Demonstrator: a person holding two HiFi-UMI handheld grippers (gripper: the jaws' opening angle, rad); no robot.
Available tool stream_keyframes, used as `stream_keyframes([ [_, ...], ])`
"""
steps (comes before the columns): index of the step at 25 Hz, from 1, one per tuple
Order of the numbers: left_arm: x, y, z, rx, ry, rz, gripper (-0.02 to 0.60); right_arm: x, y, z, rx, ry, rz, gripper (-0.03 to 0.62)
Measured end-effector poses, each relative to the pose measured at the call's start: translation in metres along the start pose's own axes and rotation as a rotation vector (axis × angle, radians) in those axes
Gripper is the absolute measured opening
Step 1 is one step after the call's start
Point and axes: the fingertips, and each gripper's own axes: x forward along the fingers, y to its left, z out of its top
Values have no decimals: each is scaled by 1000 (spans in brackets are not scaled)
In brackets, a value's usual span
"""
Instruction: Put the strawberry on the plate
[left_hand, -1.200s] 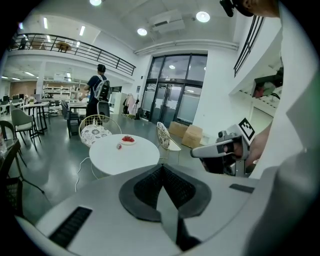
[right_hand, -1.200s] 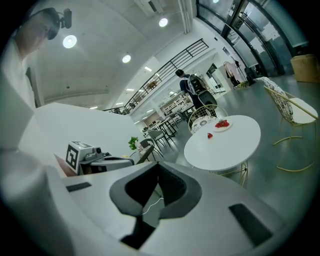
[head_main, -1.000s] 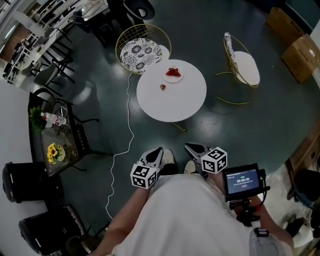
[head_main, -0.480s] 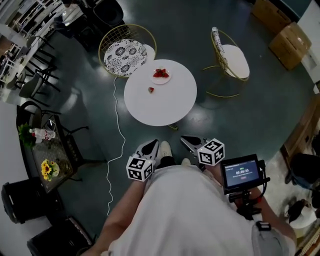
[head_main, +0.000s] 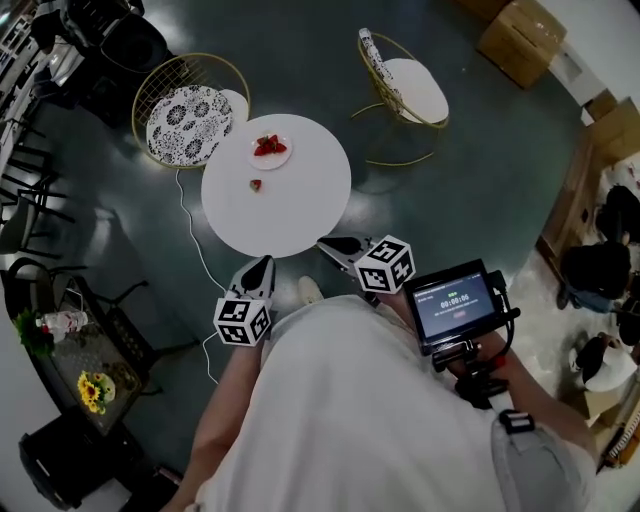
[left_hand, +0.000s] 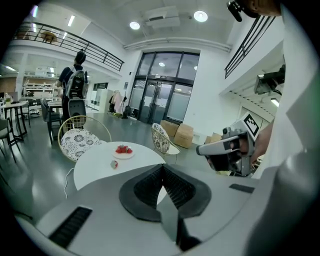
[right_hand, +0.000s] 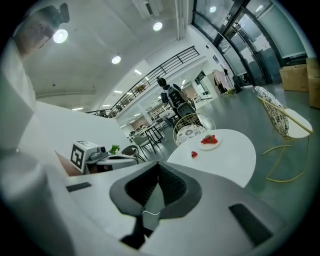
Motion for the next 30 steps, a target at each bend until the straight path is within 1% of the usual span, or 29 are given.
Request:
stream_keyframes([
  [7, 6, 26, 16, 20, 4, -43, 8, 21, -2, 18, 6, -18, -45, 8],
  [11, 7, 46, 17, 30, 11, -61, 8, 35, -4, 29, 3, -44, -77, 8],
  [17, 9, 60, 17, 22, 12, -71, 8, 41, -9, 35, 7, -56, -110, 8],
  [23, 17, 78, 10, 2, 24, -61, 8, 52, -15, 35, 6, -43, -119, 8],
  [30, 34, 93, 9, 0, 58, -42, 8, 64, -34, 46, 18, -44, -105, 8],
])
